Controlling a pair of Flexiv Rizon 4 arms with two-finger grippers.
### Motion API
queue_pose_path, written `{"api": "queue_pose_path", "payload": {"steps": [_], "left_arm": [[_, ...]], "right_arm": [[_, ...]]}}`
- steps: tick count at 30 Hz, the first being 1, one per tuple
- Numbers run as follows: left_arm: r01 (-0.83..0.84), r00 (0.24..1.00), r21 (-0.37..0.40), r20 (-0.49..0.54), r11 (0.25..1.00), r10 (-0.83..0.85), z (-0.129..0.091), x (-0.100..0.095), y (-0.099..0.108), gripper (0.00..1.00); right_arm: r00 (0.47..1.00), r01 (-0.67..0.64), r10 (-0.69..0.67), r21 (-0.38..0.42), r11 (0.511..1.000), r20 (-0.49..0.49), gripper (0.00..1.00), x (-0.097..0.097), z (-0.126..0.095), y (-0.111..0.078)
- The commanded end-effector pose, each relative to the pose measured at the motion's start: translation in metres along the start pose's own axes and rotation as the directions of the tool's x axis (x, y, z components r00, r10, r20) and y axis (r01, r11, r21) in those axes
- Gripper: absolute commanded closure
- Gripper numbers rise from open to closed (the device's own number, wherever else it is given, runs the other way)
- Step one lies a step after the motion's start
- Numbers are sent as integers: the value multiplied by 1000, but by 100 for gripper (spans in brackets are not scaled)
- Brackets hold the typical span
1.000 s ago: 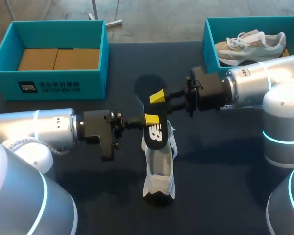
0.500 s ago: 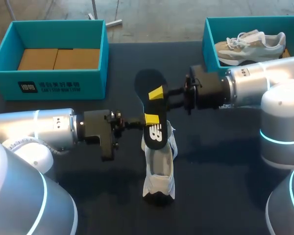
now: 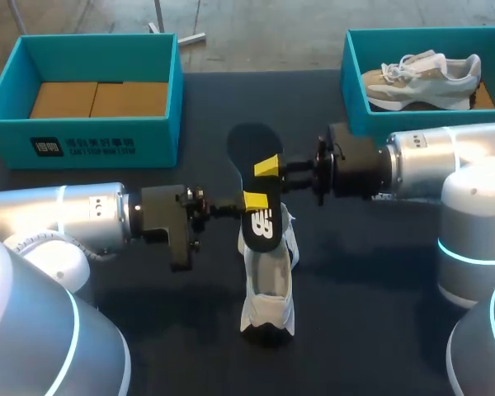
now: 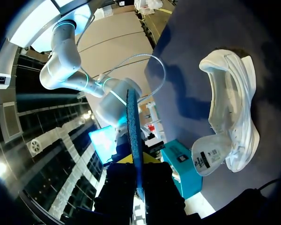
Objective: Take the shoe out of the shoebox, open the shoe tongue, remove and reinsert the insole, then place the shoe into the shoebox
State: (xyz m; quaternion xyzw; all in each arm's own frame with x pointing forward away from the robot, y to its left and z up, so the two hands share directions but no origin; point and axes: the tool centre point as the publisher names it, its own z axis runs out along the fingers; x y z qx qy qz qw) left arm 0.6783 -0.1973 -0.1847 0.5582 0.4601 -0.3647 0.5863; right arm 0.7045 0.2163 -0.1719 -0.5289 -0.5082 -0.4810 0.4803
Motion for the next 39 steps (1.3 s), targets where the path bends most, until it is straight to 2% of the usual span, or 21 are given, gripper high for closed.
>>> {"api": "queue_pose_path", "payload": {"steps": [1, 10, 12, 17, 18, 19, 28, 29, 31, 39], "left_arm": [[-1, 1000, -3, -2, 1000, 1, 2, 0, -1, 100], [-1, 1000, -3, -2, 1000, 1, 2, 0, -1, 100], [-1, 1000, -3, -2, 1000, 1, 2, 0, -1, 100], [-1, 1000, -3, -2, 1000, 1, 2, 0, -1, 100], [-1, 1000, -3, -2, 1000, 1, 2, 0, -1, 100], [-1, 1000, -3, -2, 1000, 1, 2, 0, -1, 100], [-1, 1000, -3, -2, 1000, 1, 2, 0, -1, 100], [10, 1000, -2, 1, 1000, -10, 2, 0, -1, 85], [45, 999, 10, 5, 999, -45, 2, 1, -1, 0], [112, 994, 13, 8, 994, -112, -14, -2, 3, 0]], "right_arm": [[1000, 5, -6, -27, 1000, -12, 82, 0, 0, -4], [999, 6, -8, -48, 999, -37, 75, 1, 0, 1], [999, 6, -8, -51, 999, -40, 76, 0, 0, 2], [999, 4, -7, -68, 998, -45, 85, -1, 0, 4], [999, 5, -9, -70, 997, -45, 90, -1, 0, 4], [999, 8, -11, -81, 997, -42, 100, -1, 1, 4], [999, 8, -13, -91, 996, -50, 100, -5, 0, 6], [999, 8, -13, -91, 996, -50, 100, -5, 1, 7], [999, 9, -13, -88, 996, -50, 100, -5, 1, 7], [999, 12, -15, -77, 997, -41, 100, -4, 1, 6]]}}
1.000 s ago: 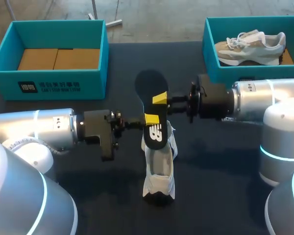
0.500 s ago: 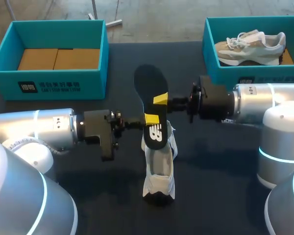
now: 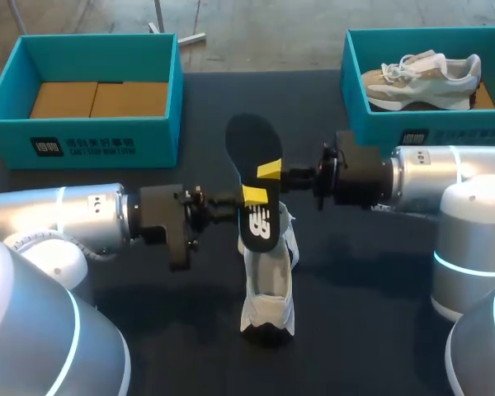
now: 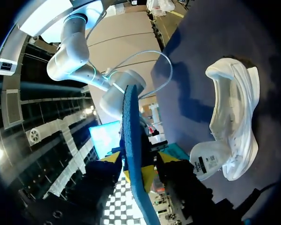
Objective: Take the shoe out of the shoebox, open the shoe tongue, remove and reinsert the insole, then place the shoe into the shoebox
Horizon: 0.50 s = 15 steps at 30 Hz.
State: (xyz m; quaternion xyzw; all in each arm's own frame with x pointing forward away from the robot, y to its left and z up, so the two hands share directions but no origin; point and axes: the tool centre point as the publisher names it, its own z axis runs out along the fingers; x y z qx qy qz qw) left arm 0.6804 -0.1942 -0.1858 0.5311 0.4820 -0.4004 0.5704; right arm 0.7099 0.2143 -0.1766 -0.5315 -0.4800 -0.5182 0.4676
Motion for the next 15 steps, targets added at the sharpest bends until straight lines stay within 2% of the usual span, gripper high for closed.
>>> {"api": "queue_pose_path", "payload": {"steps": [1, 15], "left_arm": [[13, 1000, 12, -16, 1000, -12, -14, -5, 1, 0], [44, 997, -3, -69, 999, -44, -46, -10, 17, 0]], "right_arm": [[1000, -2, 2, 4, 1000, 11, 100, 0, 2, -1], [1000, -7, 7, 17, 1000, 10, 100, -10, -1, -2]]}}
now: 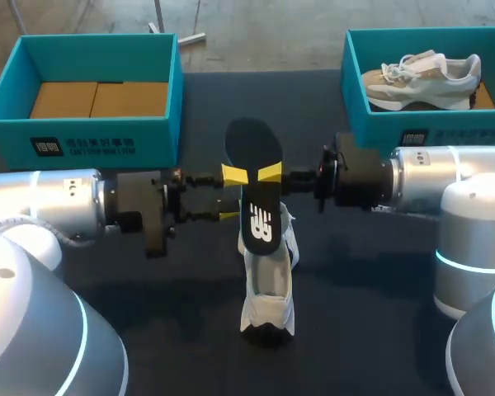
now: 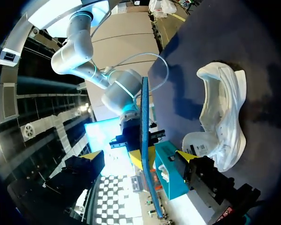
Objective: Take the shoe out of the shoebox, open the shoe tongue, remove and reinsert the insole, then place the shoe into the shoebox
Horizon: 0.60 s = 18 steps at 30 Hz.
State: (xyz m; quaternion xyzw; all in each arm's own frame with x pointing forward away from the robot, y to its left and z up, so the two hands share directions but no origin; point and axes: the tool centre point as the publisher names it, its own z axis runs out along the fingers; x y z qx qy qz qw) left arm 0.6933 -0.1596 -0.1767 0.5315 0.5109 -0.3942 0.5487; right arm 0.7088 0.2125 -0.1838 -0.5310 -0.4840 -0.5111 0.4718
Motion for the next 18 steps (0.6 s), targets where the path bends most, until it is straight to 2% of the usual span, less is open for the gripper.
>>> {"api": "queue_pose_path", "payload": {"steps": [1, 9, 14, 18], "left_arm": [[3, 1000, 6, -15, 1000, -3, -15, -4, 0, 0], [36, 998, 20, -60, 999, -35, -34, -11, 14, 0], [43, 987, 49, -157, 998, -35, -50, -17, 32, 0], [70, 955, 58, -292, 996, -50, -62, -23, 46, 0]], "right_arm": [[1000, -2, 2, 0, 1000, 3, 100, -3, 0, -1], [1000, 0, 0, 0, 1000, 17, 100, -11, 1, -2], [1000, 3, -3, -1, 1000, 18, 100, -17, 2, -1], [1000, -6, 6, -3, 1000, 24, 100, -19, 3, 1]]}}
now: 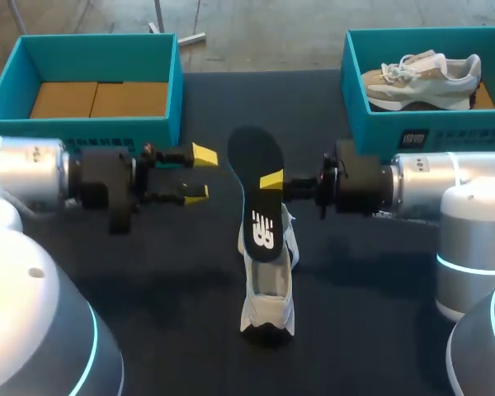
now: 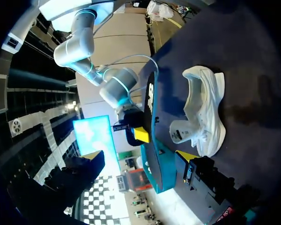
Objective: Take the shoe out of the shoebox, open the shoe tongue, remove and reinsert the insole, then place the shoe into the shoebox
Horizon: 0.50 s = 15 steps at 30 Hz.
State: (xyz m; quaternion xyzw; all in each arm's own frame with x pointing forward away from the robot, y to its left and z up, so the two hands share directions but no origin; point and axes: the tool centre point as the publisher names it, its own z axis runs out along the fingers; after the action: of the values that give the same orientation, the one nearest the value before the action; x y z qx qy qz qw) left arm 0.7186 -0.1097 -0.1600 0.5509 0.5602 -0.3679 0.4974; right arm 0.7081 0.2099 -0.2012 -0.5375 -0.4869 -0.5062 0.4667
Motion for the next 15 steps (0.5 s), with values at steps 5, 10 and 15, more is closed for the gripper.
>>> {"api": "queue_pose_path", "payload": {"steps": [5, 10, 15], "left_arm": [[-2, 976, 90, -219, 996, 22, -22, -26, 22, 0], [-2, 976, 90, -219, 996, 22, -22, -26, 22, 0], [-2, 976, 90, -219, 996, 22, -22, -26, 22, 0]], "right_arm": [[1000, -3, 3, 1, 1000, 5, 100, -2, 5, 2], [1000, -3, 3, 1, 1000, 5, 100, -2, 5, 2], [1000, -3, 3, 1, 1000, 5, 100, -2, 5, 2]]}}
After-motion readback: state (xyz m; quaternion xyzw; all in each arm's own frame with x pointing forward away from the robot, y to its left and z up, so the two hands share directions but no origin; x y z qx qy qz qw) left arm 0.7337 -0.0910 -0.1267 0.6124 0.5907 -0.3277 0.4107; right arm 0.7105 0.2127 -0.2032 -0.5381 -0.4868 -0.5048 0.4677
